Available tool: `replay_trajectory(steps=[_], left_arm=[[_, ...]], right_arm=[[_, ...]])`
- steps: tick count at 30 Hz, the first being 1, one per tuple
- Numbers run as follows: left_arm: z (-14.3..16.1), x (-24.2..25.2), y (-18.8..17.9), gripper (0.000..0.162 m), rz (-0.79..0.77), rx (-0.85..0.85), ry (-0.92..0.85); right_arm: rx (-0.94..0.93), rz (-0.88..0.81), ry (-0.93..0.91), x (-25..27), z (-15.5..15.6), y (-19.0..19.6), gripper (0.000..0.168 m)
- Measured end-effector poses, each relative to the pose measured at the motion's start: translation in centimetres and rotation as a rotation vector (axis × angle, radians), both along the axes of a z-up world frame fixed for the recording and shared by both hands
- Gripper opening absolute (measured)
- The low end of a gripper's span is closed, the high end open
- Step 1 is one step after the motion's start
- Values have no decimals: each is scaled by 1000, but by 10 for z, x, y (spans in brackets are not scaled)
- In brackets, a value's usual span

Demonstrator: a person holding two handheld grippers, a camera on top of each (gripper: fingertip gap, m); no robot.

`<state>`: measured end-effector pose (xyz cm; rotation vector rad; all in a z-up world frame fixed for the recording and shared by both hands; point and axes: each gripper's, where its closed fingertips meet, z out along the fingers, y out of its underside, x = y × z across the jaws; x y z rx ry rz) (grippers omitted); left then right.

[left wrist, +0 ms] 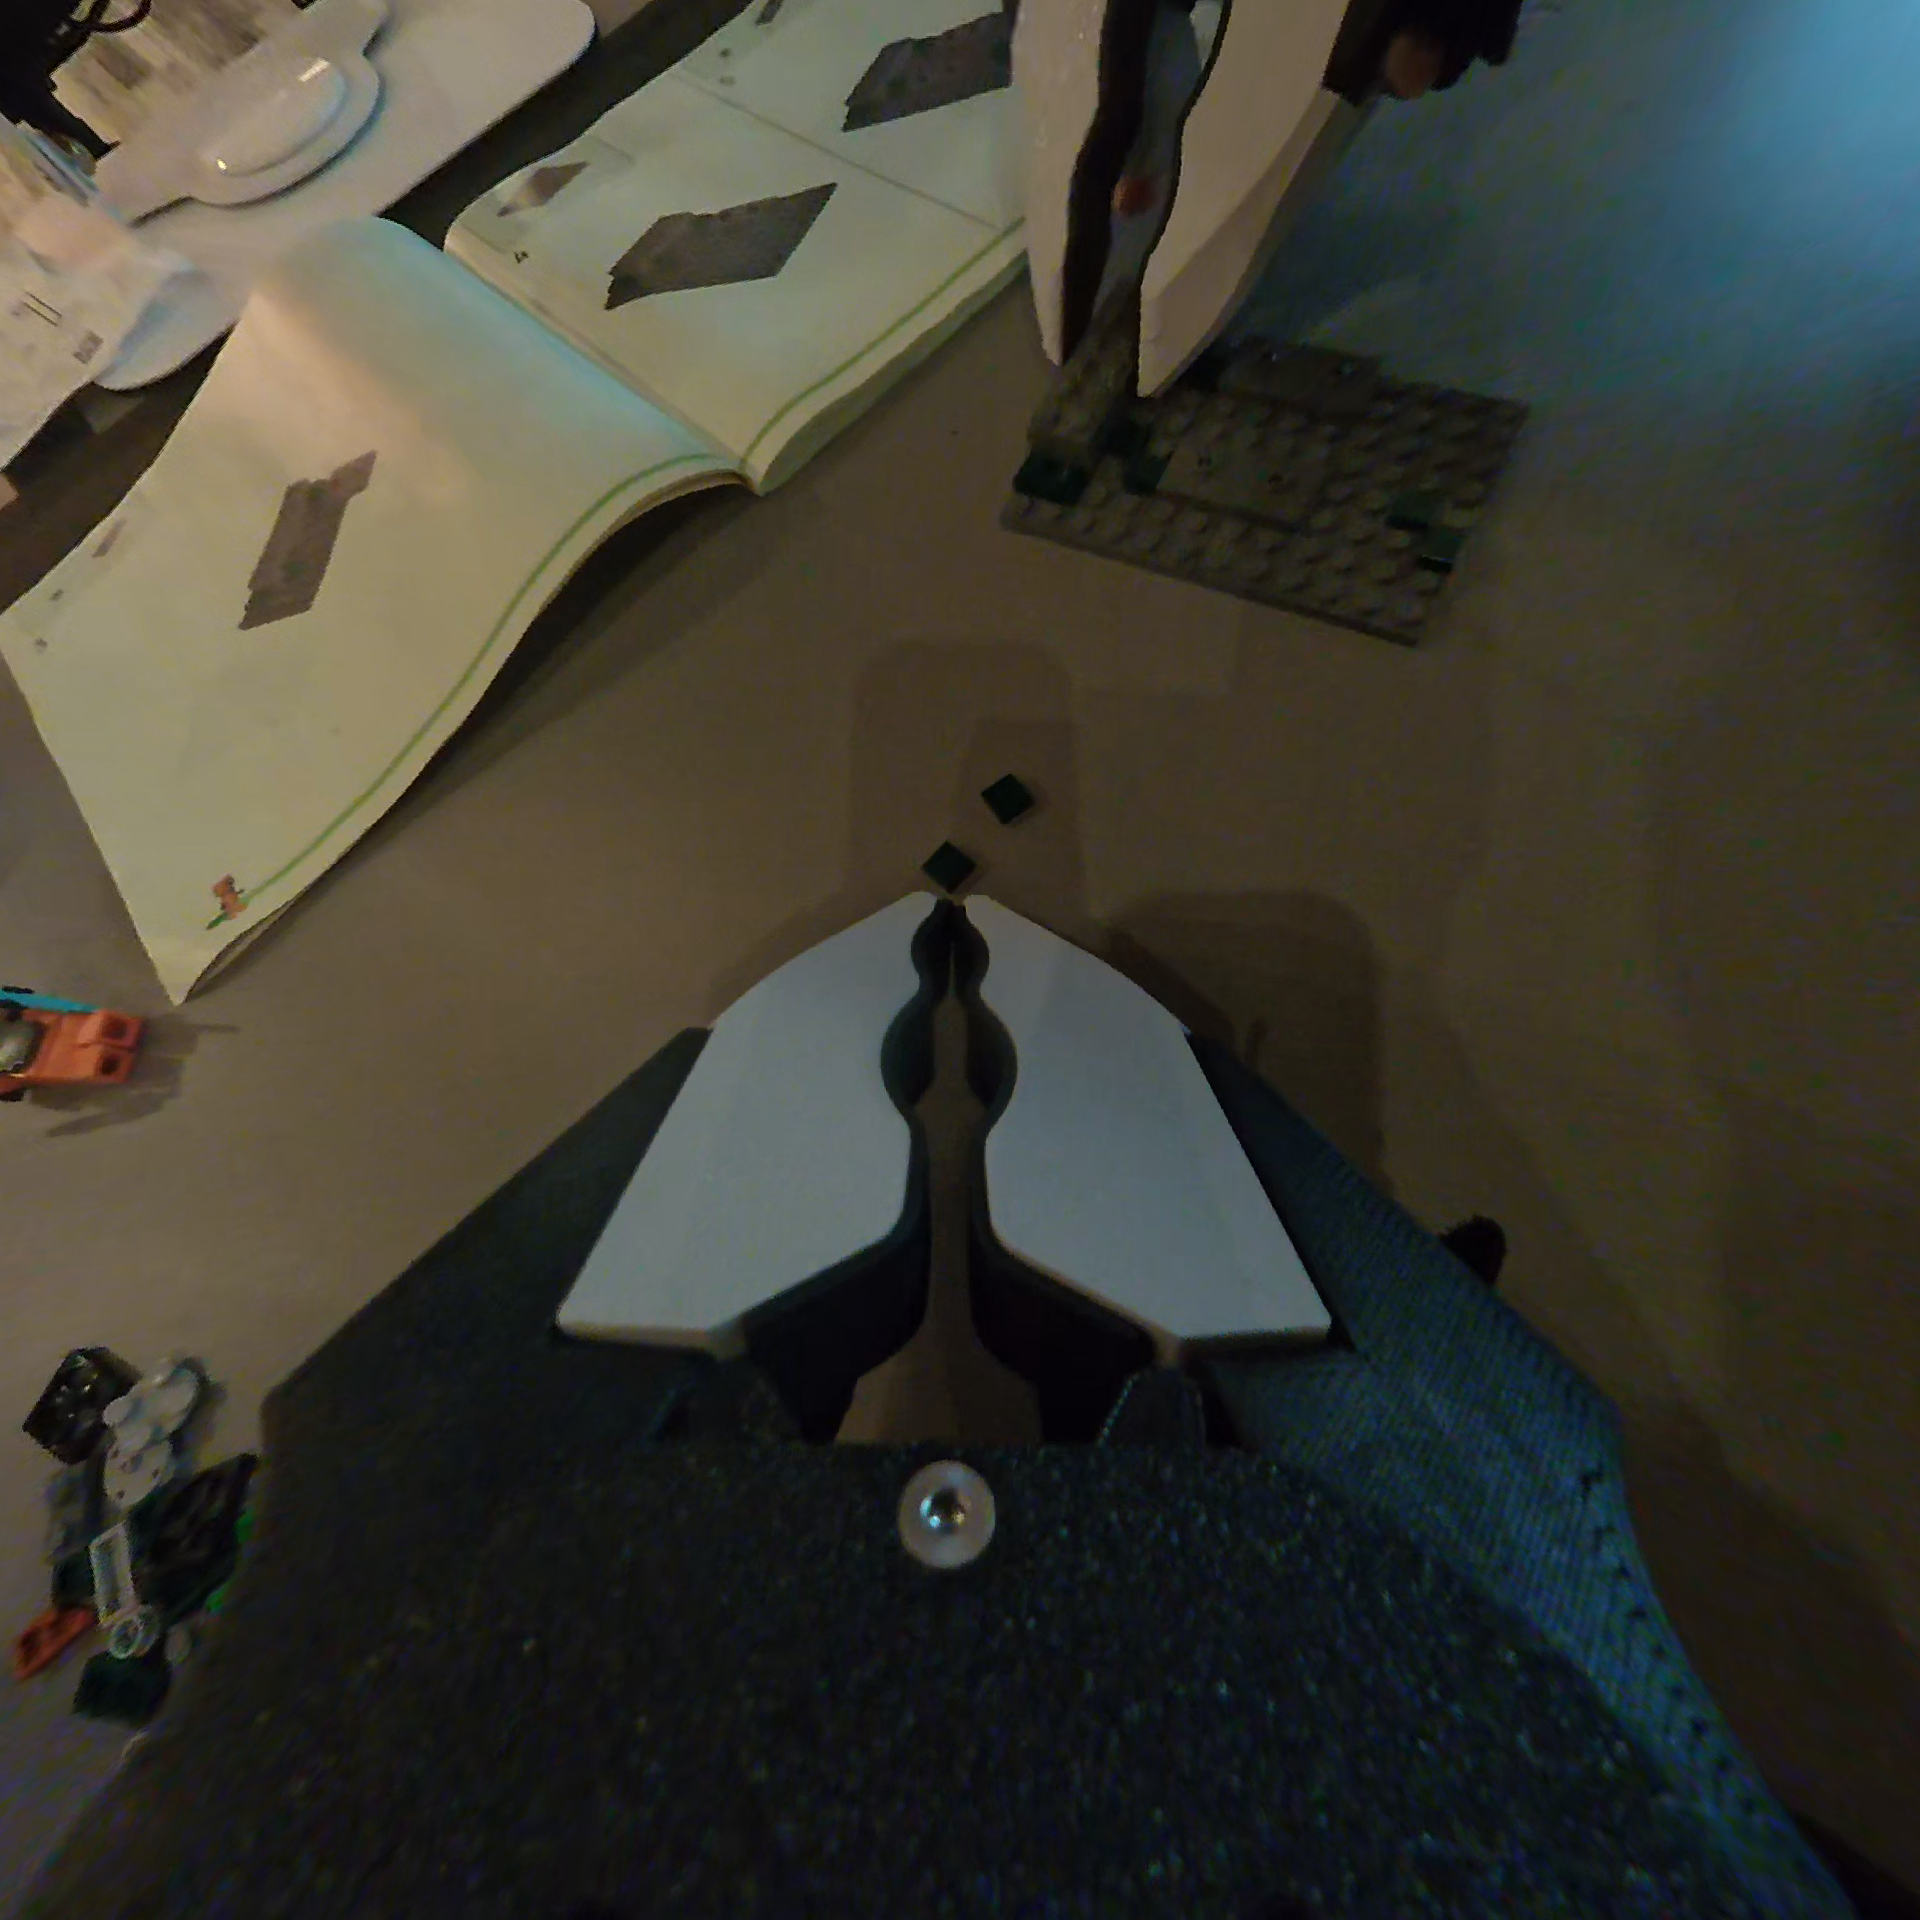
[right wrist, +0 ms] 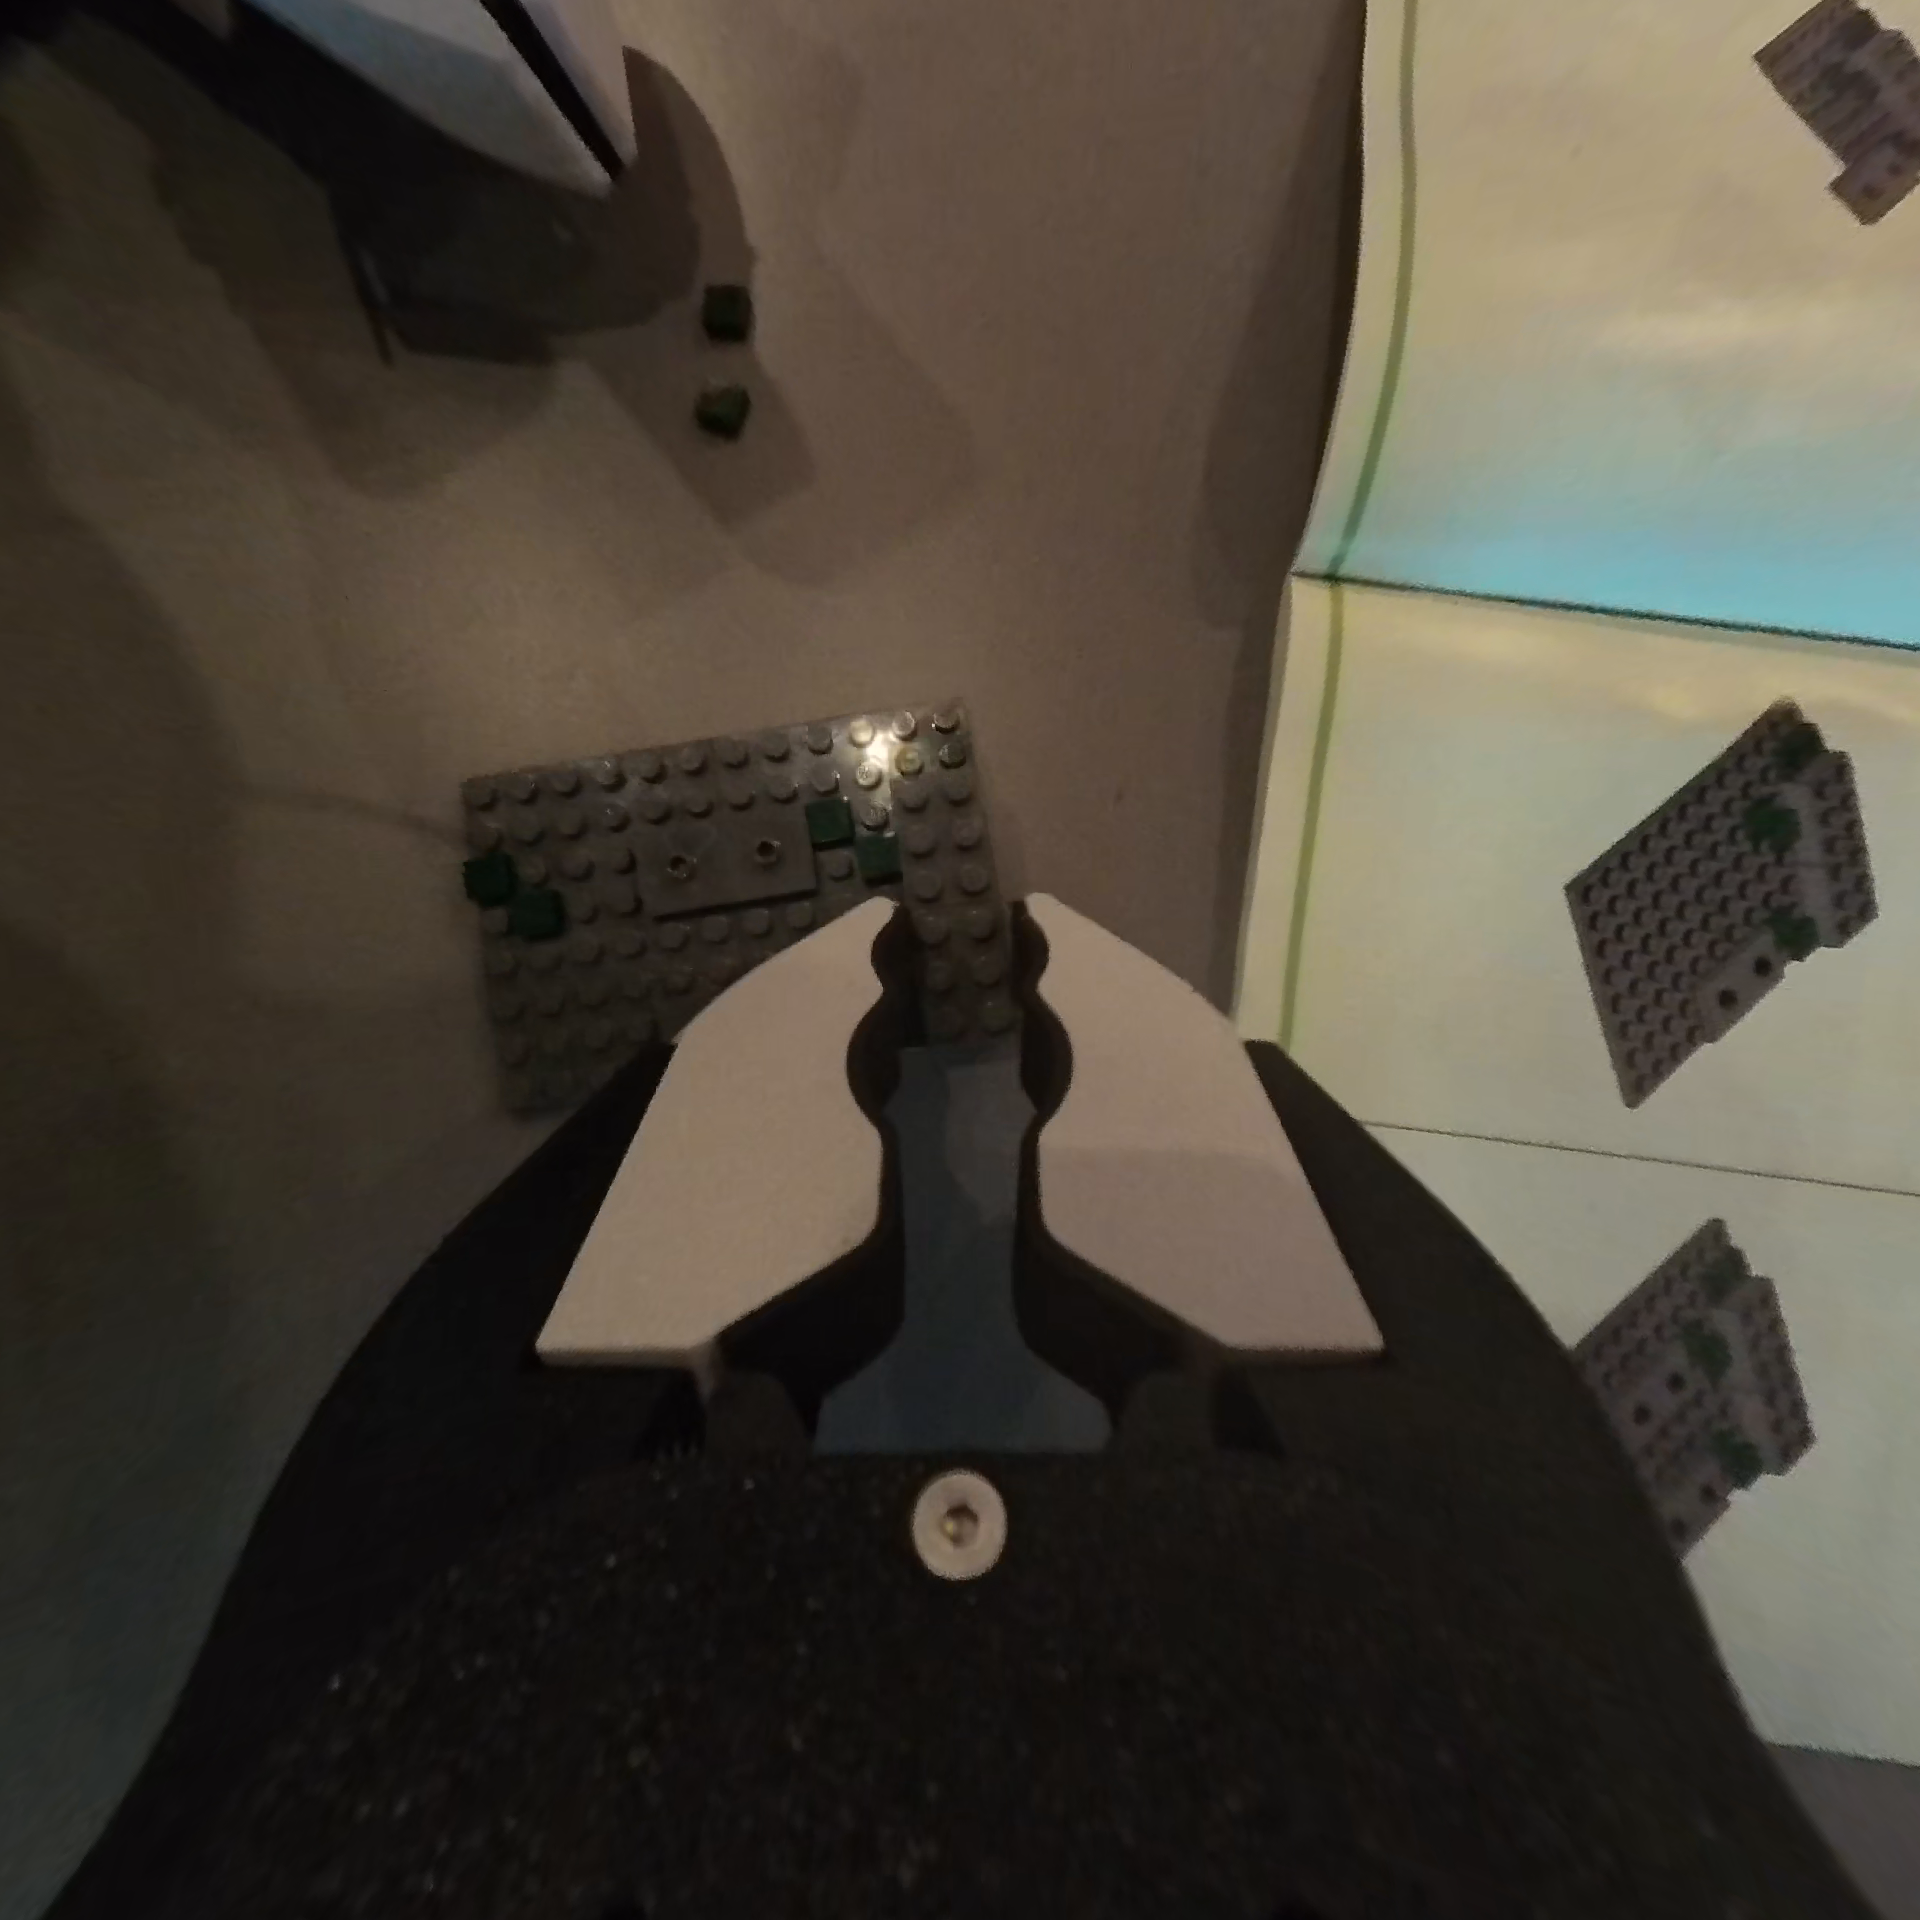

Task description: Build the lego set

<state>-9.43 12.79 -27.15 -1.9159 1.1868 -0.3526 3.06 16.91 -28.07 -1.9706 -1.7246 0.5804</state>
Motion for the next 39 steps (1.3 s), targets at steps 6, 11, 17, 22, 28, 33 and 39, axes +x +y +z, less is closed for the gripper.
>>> replay_trajectory(steps=[6, 11, 17, 22, 28, 33, 39], left_arm=[[2, 0, 0, 0, -2, 8, -4], [5, 0, -1, 0, -2, 13, -15], [7, 1, -1, 0, -6, 12, -22], [9, 0, -1, 0, -2, 19, -26], [11, -1, -1, 0, -2, 32, -34], [14, -3, 0, 0, 8, 34, -47], [15, -4, 0, 0, 8, 34, -54]], right_arm=[[56, -44, 47, 2, 23, 1, 29], [115, -104, 147, 4, 52, -20, 28], [190, -231, 167, -18, 58, -53, 21], [140, -271, 126, -67, 35, -60, 20], [120, -200, 1, -98, 11, -41, 18], [87, -176, -45, -102, 2, -34, 17], [56, -180, -53, -102, -6, -33, 14]])
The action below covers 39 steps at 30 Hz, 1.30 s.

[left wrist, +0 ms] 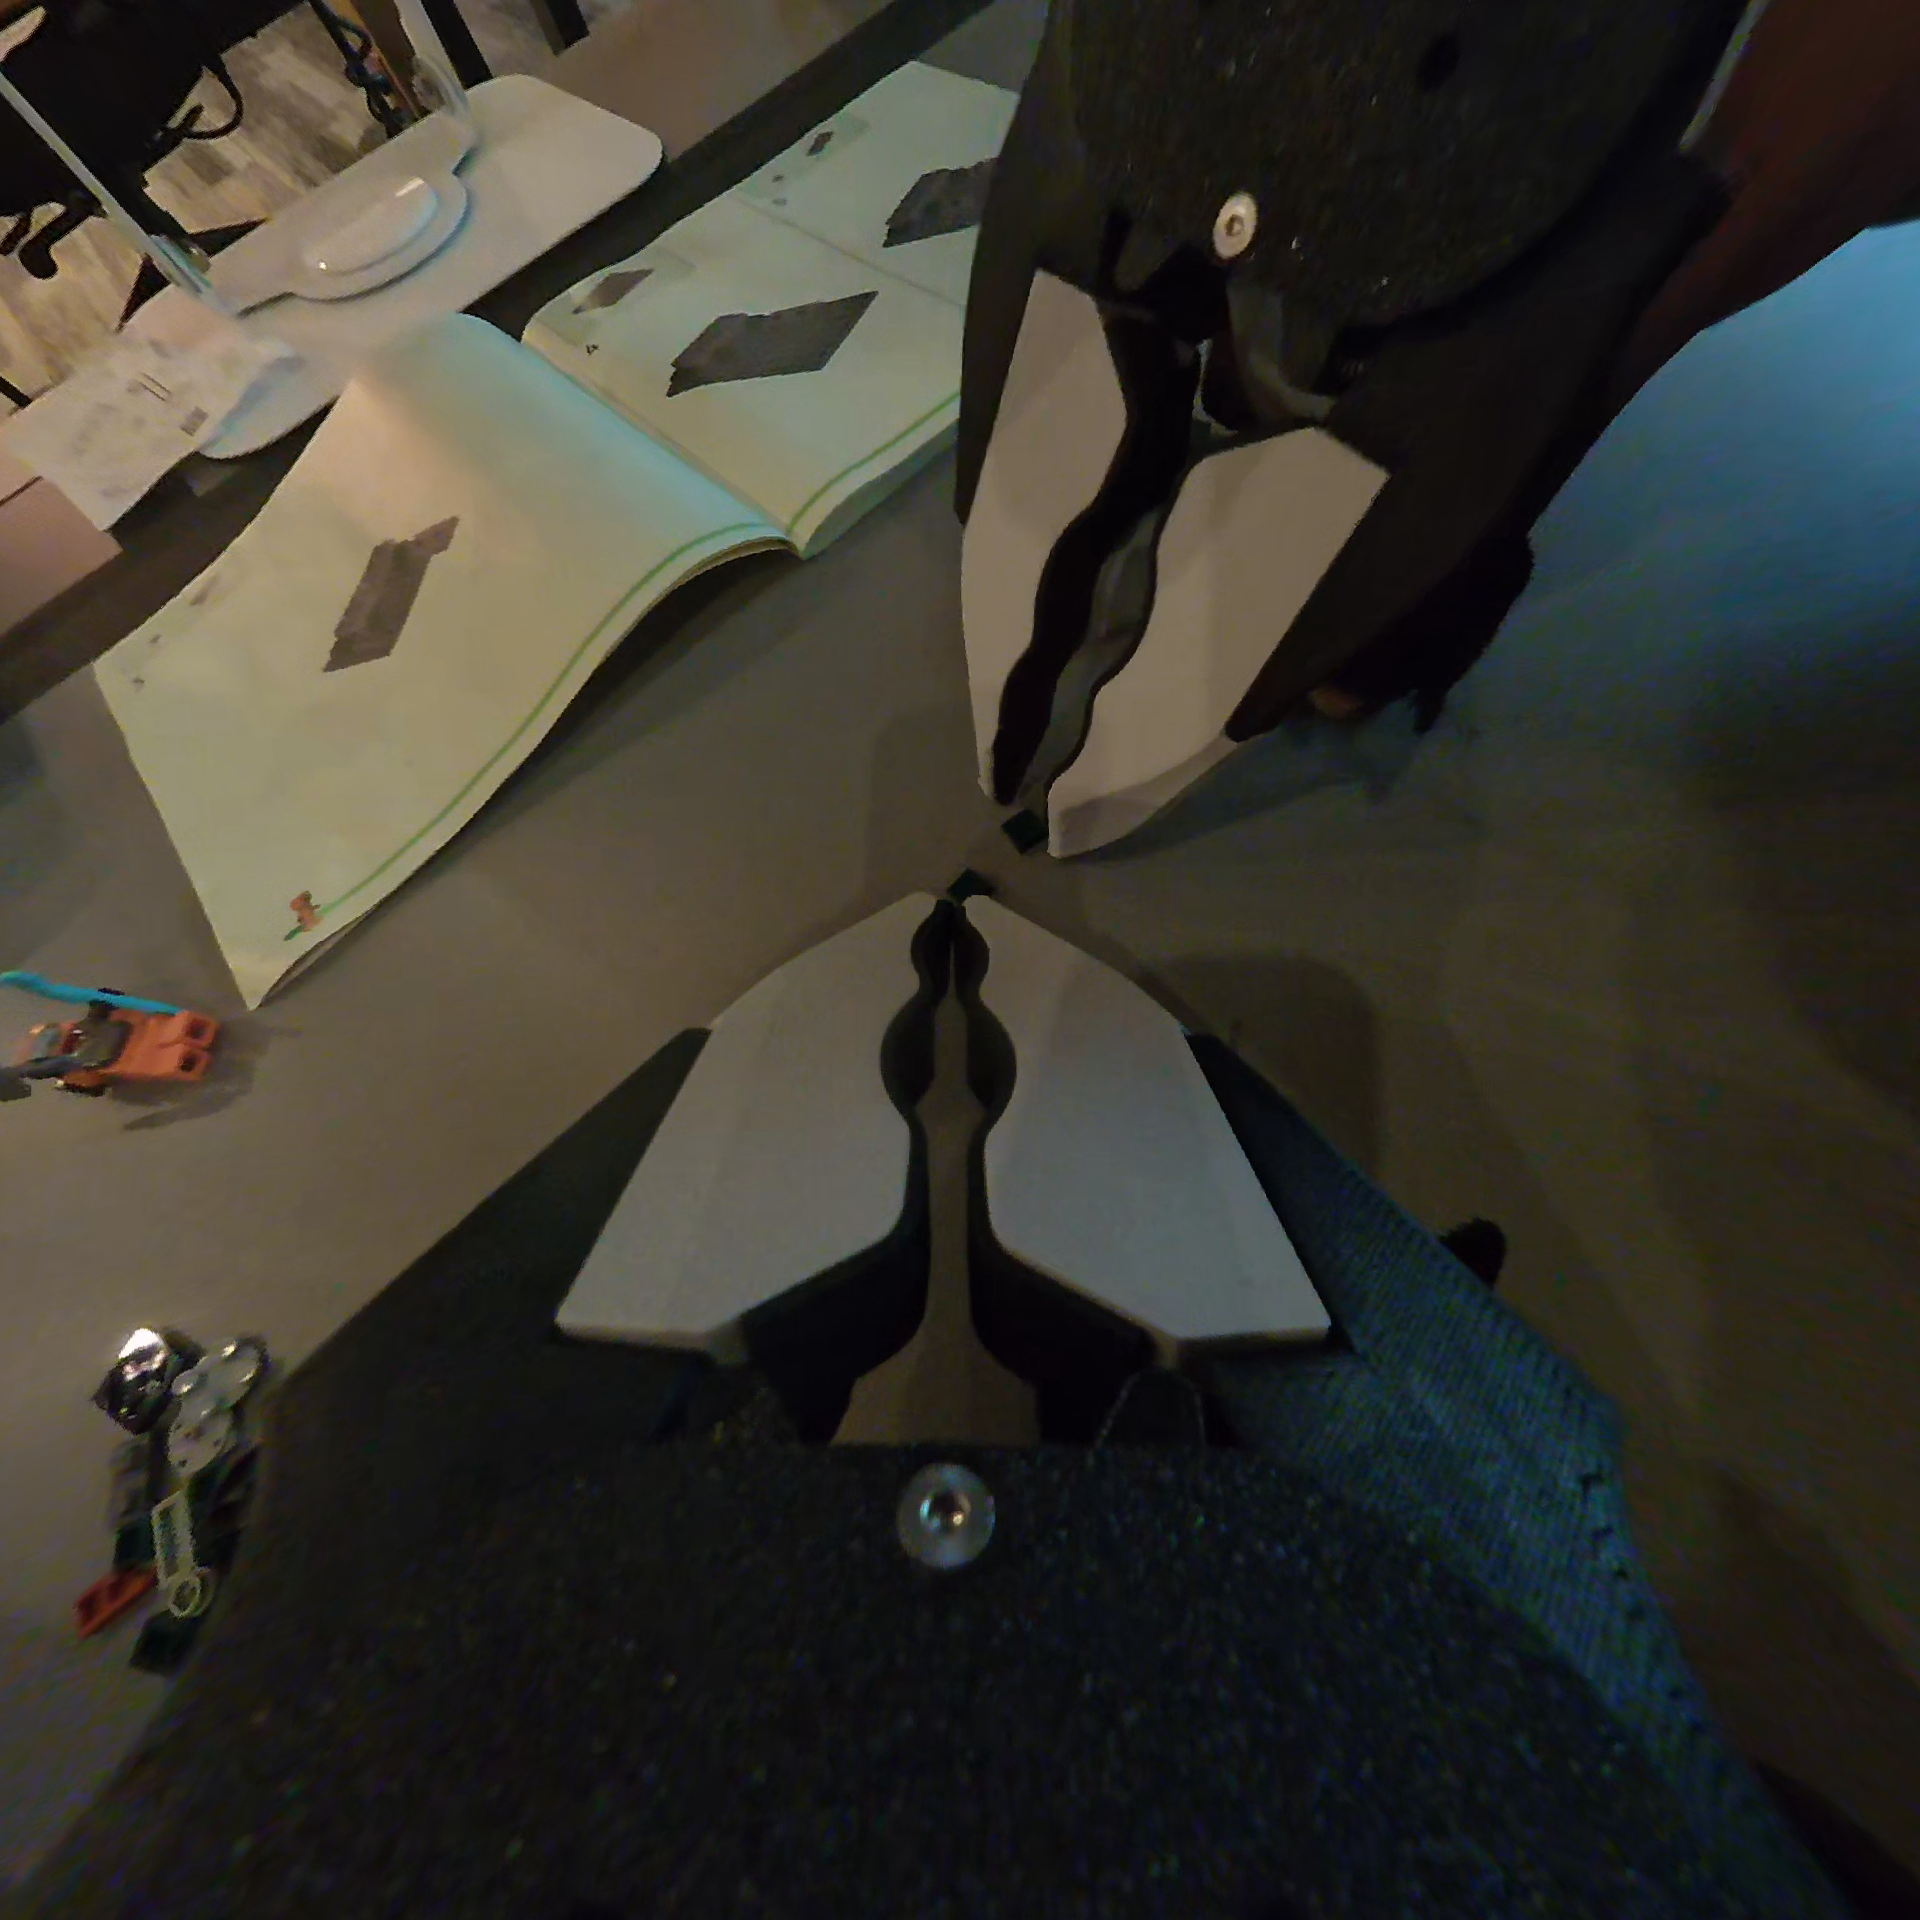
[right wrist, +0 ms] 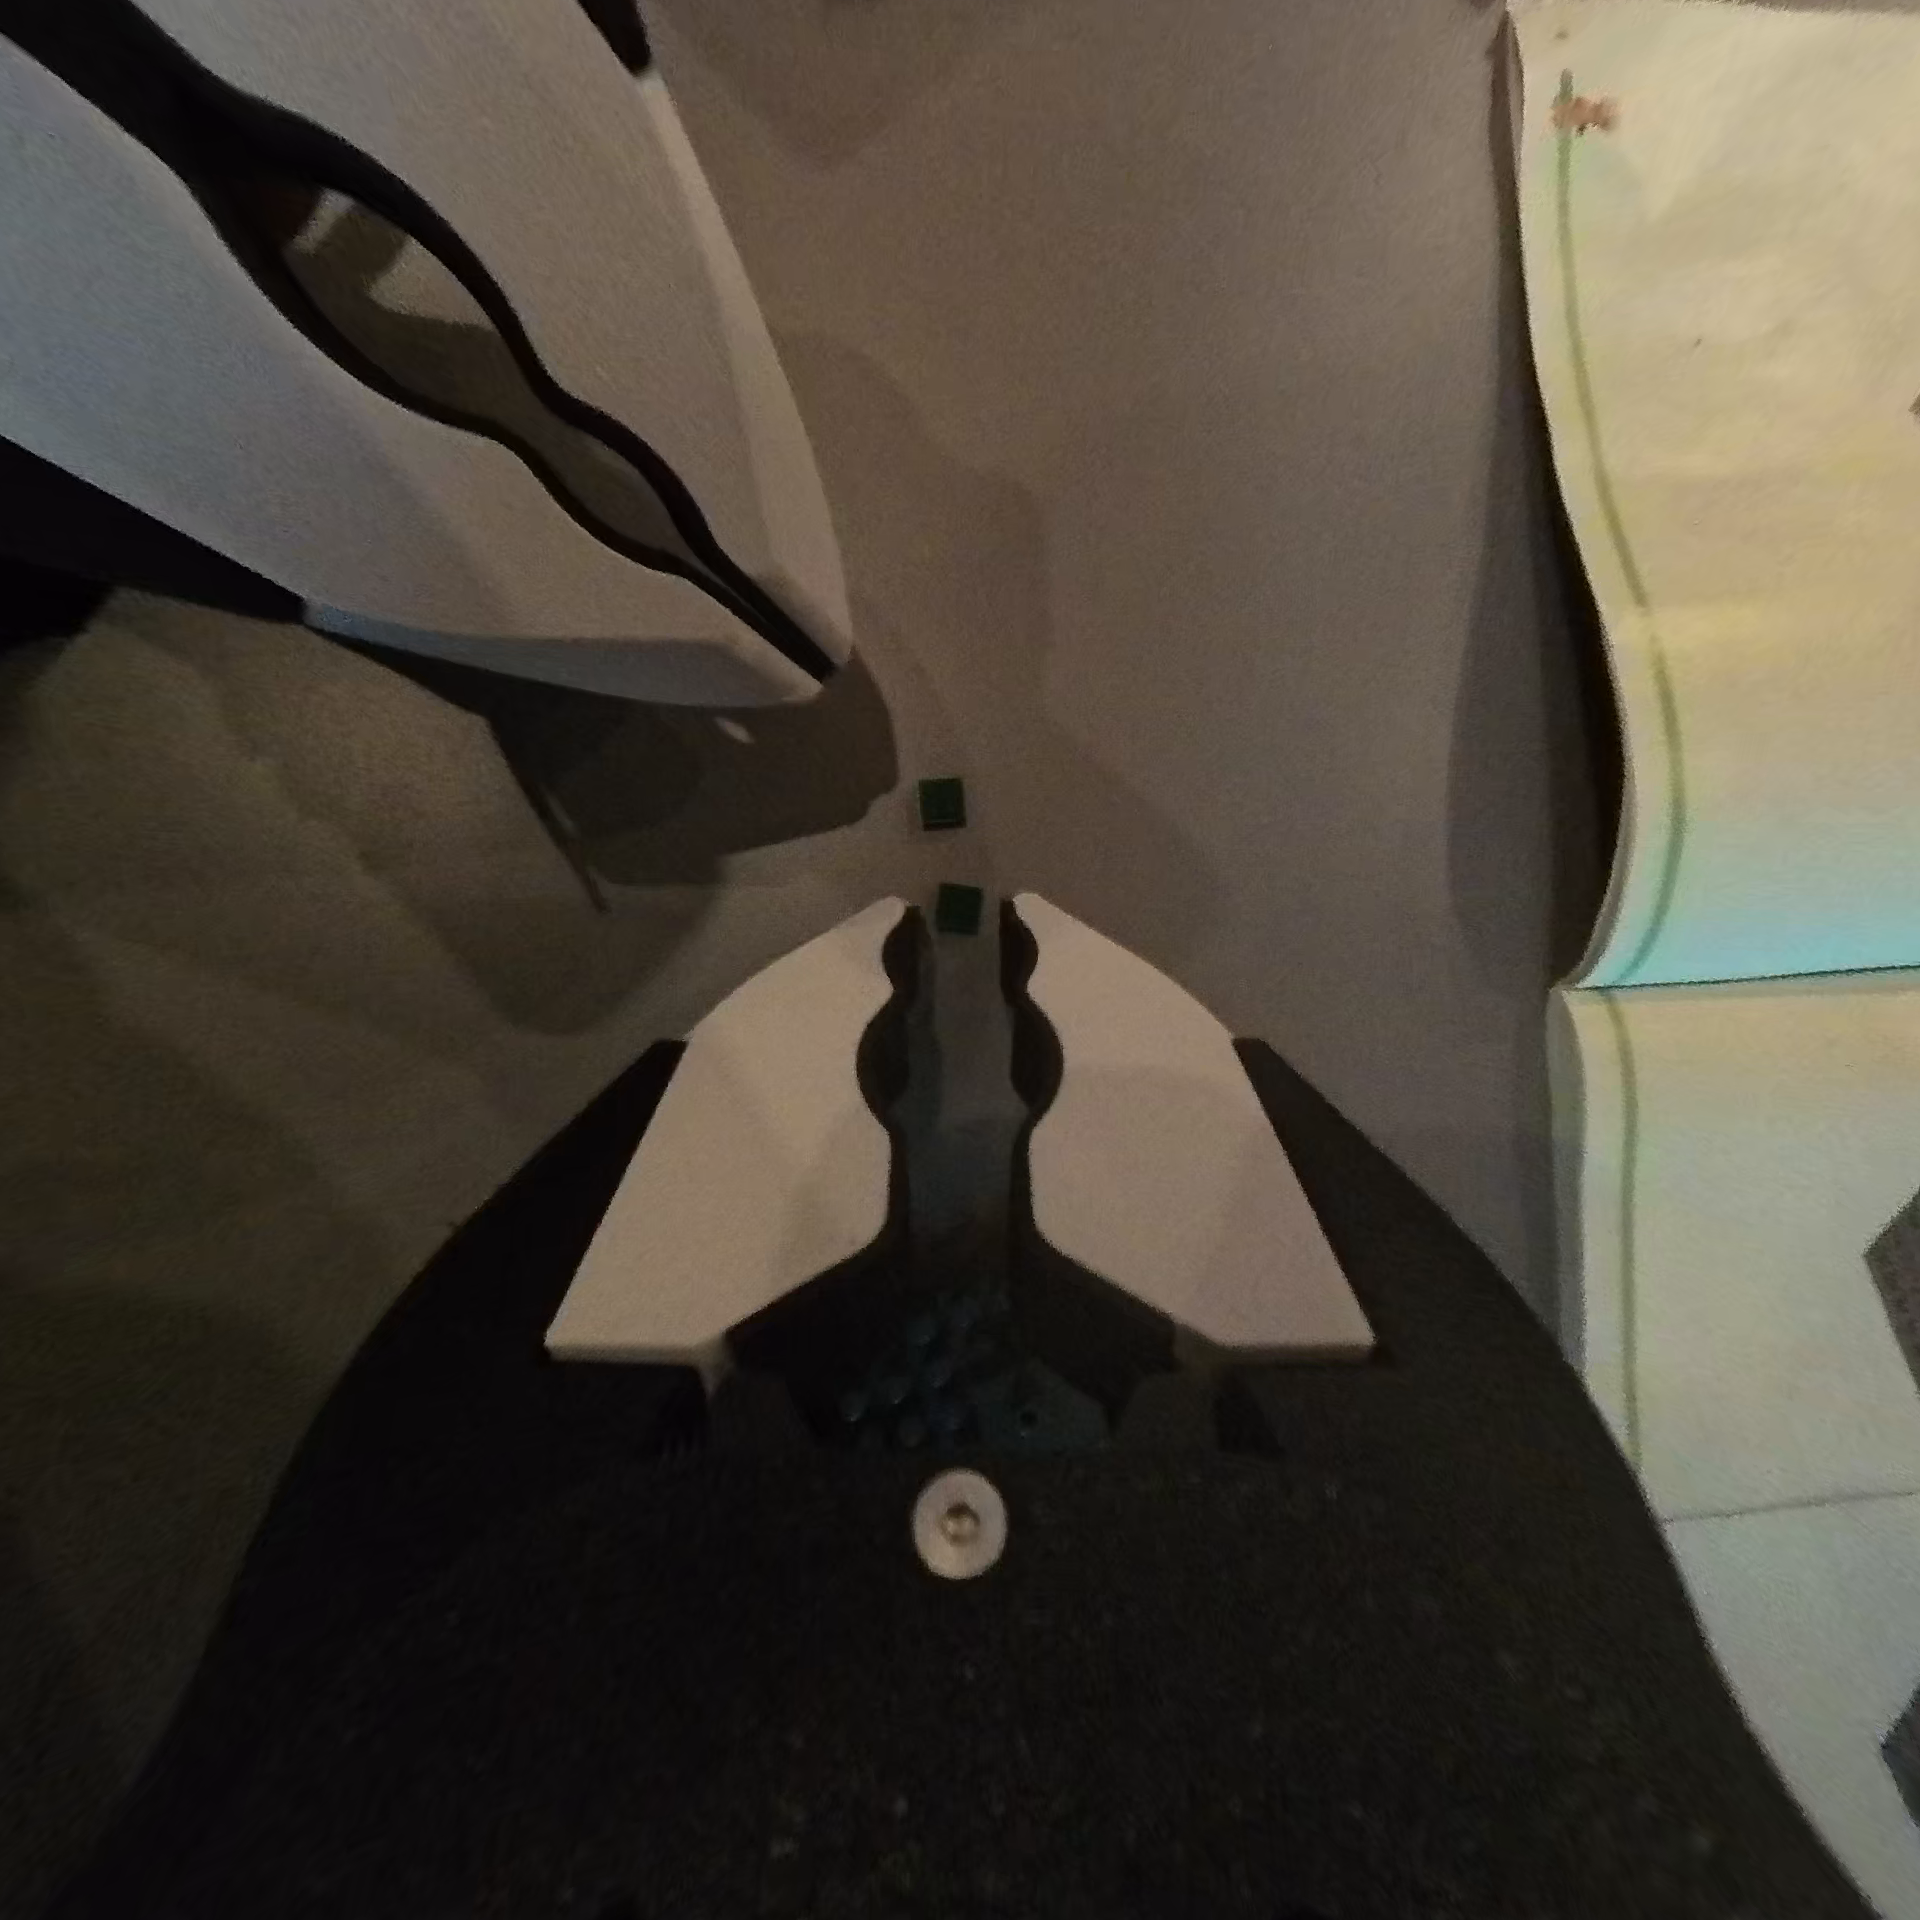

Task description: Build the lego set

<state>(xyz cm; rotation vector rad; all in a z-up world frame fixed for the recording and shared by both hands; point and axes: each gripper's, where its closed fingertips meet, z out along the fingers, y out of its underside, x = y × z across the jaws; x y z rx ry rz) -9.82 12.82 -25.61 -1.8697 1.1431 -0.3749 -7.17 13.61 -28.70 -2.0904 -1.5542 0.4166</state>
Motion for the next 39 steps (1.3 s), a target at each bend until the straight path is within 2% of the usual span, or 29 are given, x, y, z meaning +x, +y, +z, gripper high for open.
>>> replay_trajectory(steps=[4, 10, 16, 19, 26, 31, 39], left_arm=[[0, 0, 0, 0, 1, 1, -2], [-1, 0, 0, 0, 0, 0, 3], [-4, 1, 0, 0, -4, -4, 12], [-6, 2, 0, 0, -11, -4, 17], [-9, 5, -2, 0, -30, -1, 30], [-13, 8, -3, 0, -43, -10, 40], [-18, 11, -4, 4, -54, -22, 52]], right_arm=[[-32, -3, 25, -3, -1, 0, 8], [-19, 53, 52, -3, 2, -1, 7], [88, 229, 174, 24, 45, -12, 7], [87, 265, 151, 58, 55, -17, 7], [24, 269, 59, 109, 33, -39, 7], [5, 263, 43, 120, 17, -52, 7], [11, 244, 46, 127, 11, -50, 7]])
